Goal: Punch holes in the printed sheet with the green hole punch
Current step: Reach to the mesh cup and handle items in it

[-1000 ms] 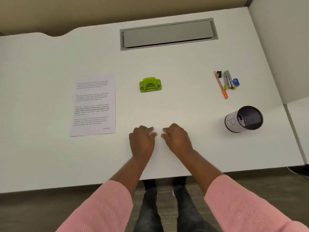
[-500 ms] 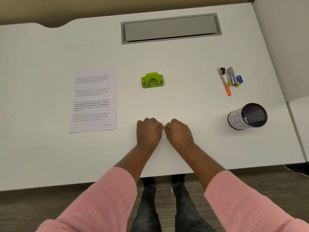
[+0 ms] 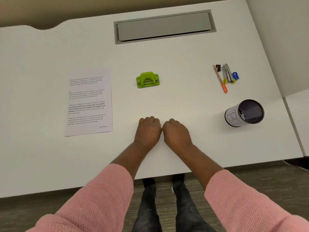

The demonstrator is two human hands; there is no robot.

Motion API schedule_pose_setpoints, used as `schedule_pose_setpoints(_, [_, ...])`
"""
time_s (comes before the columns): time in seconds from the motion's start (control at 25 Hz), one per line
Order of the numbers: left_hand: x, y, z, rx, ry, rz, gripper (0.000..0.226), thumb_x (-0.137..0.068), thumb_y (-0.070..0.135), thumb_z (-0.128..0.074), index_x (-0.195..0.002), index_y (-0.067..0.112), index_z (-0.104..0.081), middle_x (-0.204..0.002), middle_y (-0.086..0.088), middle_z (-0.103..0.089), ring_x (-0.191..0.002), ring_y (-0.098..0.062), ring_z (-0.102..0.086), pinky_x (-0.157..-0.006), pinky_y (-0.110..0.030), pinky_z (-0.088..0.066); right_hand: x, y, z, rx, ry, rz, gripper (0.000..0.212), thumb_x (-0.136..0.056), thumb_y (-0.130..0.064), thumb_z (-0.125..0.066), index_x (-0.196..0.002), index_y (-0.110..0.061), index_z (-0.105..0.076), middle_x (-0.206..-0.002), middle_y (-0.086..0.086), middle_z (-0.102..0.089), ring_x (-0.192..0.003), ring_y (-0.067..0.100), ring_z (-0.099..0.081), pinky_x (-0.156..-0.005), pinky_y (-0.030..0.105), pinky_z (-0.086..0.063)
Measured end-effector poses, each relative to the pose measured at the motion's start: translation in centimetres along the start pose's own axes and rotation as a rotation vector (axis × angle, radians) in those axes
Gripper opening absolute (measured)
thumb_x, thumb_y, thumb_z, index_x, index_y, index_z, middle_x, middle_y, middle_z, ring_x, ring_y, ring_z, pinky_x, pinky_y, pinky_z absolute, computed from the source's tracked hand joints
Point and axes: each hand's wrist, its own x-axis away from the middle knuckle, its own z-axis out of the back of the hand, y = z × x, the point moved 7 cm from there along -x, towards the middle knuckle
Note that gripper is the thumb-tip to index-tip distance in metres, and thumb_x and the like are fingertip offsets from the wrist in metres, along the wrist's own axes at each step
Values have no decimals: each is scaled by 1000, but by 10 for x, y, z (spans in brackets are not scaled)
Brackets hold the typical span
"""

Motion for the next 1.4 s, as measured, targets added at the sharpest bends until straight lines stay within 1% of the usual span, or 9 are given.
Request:
schedule_pose_setpoints(0.08, [-3, 1, -3, -24, -65, 13, 31, -93, 18, -30, -83, 8, -58, -82, -10, -61, -76, -30, -56, -75, -40, -38, 4, -2, 3, 39, 35, 32, 13, -84, -3, -60, -72, -7, -59, -73, 10, -58, -61, 27, -55, -53, 32, -33])
schedule_pose_setpoints(0.16, [-6, -3, -1, 27, -107, 77, 24, -96, 18, -35, -86, 10, -56, -86, -7, -60, -81, -29, -56, -78, -39, -37, 5, 6, 5, 4, 64, -24, 15, -93, -11, -57, -79, -6, -58, -78, 10, -58, -66, 27, -56, -56, 35, -43])
schedule_pose_setpoints(0.24, [-9, -10, 9, 194, -88, 182, 19, -97, 21, -42, -84, 12, -54, -86, -4, -60, -79, -27, -56, -79, -40, -41, 5, 28, 10, -173, 59, -189, 21, -102, -22, -46, -92, -7, -58, -92, 8, -58, -79, 26, -58, -69, 38, -49])
schedule_pose_setpoints(0.36, [-20, -5, 38, 457, -19, 274, 18, -92, 24, -50, -75, 23, -47, -76, 10, -53, -69, -7, -49, -73, -34, -38, 11, 64, 37, -456, 155, -353, 15, -100, -20, -46, -95, -13, -58, -101, 4, -62, -89, 22, -61, -80, 37, -51])
schedule_pose_setpoints(0.56, [-68, 70, 93, 595, -7, 138, 15, -87, 27, -52, -73, 28, -48, -74, 13, -53, -69, 0, -51, -72, -31, -36, 20, 106, 116, -665, 410, -425, 16, -96, -15, -47, -88, -23, -58, -95, -12, -62, -87, 6, -57, -68, 5, -38])
schedule_pose_setpoints(0.72, [-102, 160, 116, 596, -42, -64, 13, -88, 23, -51, -75, 22, -52, -78, 9, -58, -72, -8, -53, -73, -33, -41, 45, 156, 172, -665, 580, -466, 13, -96, -13, -49, -92, -18, -60, -97, -10, -64, -87, 4, -57, -67, -1, -37])
schedule_pose_setpoints(0.92, [-120, 244, 104, 526, -144, -202, 16, -92, 22, -48, -80, 17, -58, -78, 6, -59, -76, -19, -54, -80, -39, -45, 75, 226, 190, -567, 567, -616, 13, -96, -13, -50, -93, -13, -63, -96, -2, -66, -88, 15, -60, -65, 12, -39])
schedule_pose_setpoints(1.12, [-129, 276, 70, 345, -207, -276, 23, -98, 20, -44, -95, 14, -66, -96, -3, -67, -88, -25, -59, -90, -42, -42, 76, 244, 180, -422, 390, -567, 22, -94, -8, -52, -97, -11, -74, -95, 4, -74, -87, 22, -66, -76, 35, -54])
schedule_pose_setpoints(1.4, [-131, 273, 60, 264, -138, -271, 15, -90, 27, -59, -92, 26, -74, -92, 6, -72, -92, -18, -62, -88, -40, -41, 77, 252, 183, -300, 376, -561, 12, -90, -16, -65, -95, -16, -75, -87, 3, -76, -80, 24, -68, -70, 36, -57])
